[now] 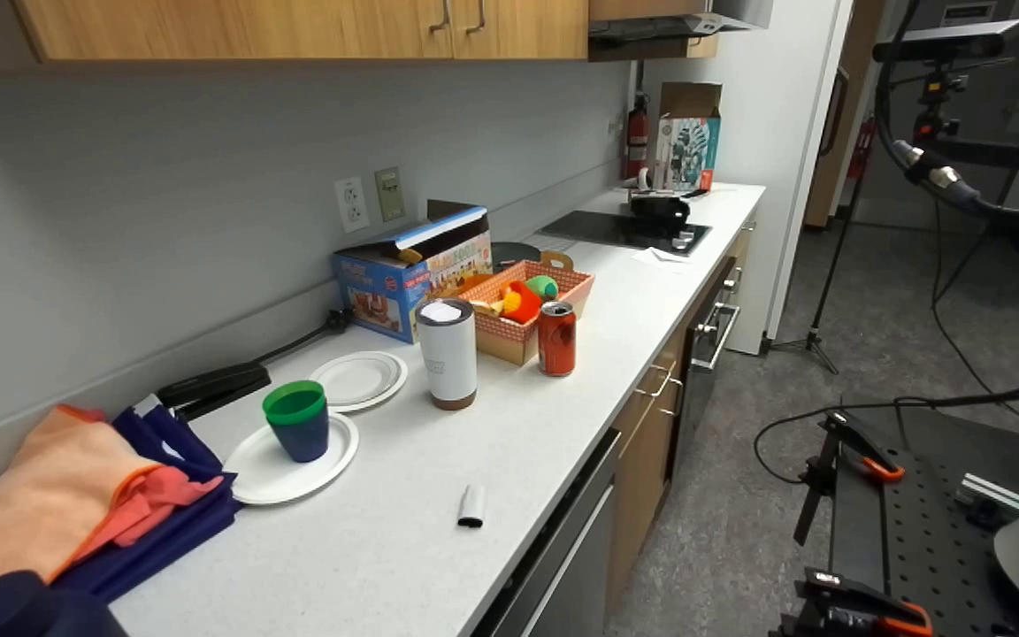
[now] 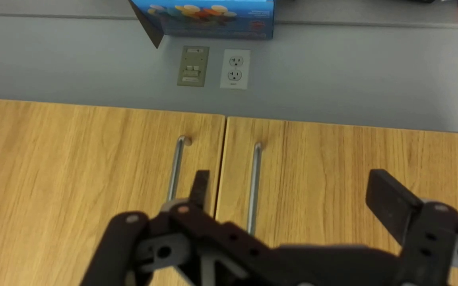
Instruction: Open the left door of the first upper cabinet on the left
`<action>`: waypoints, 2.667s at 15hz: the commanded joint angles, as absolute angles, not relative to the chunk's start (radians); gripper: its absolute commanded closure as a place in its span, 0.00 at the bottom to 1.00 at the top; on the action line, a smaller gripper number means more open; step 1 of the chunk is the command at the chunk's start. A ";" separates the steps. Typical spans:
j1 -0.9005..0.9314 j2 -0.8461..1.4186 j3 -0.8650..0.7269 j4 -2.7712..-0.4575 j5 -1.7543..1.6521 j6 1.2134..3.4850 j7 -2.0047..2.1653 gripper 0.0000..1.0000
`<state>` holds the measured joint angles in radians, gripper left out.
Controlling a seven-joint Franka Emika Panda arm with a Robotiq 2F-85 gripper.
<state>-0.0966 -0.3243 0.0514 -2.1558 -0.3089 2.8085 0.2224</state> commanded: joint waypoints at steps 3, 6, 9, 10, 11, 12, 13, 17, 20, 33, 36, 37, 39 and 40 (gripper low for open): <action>-0.092 -0.242 0.064 -1.988 -0.259 2.742 0.200 0.00; -0.023 -0.174 0.027 -1.920 -0.098 2.700 0.124 0.00; 0.005 -0.105 0.007 -1.847 0.038 2.657 0.052 0.00; 0.000 -0.085 0.007 -1.824 0.047 2.648 0.047 0.00; -0.013 -0.064 0.008 -1.797 0.028 2.643 0.056 0.00; -0.023 -0.047 0.006 -1.776 0.007 2.642 0.066 0.00; -0.030 -0.034 0.001 -1.759 -0.016 2.642 0.079 0.00; -0.037 0.022 -0.017 -1.696 -0.040 2.653 0.094 0.00; -0.030 0.052 -0.020 -1.659 0.005 2.669 0.052 0.00; -0.086 0.090 0.009 -1.535 0.762 2.426 -0.528 0.00; -0.111 0.088 0.003 -1.521 0.848 2.308 -0.566 0.00; -0.111 0.088 -0.007 -1.517 0.869 2.278 -0.568 0.00; -0.117 0.081 -0.014 -1.524 0.899 2.222 -0.582 0.00; -0.119 0.072 -0.016 -1.533 0.919 2.205 -0.595 0.00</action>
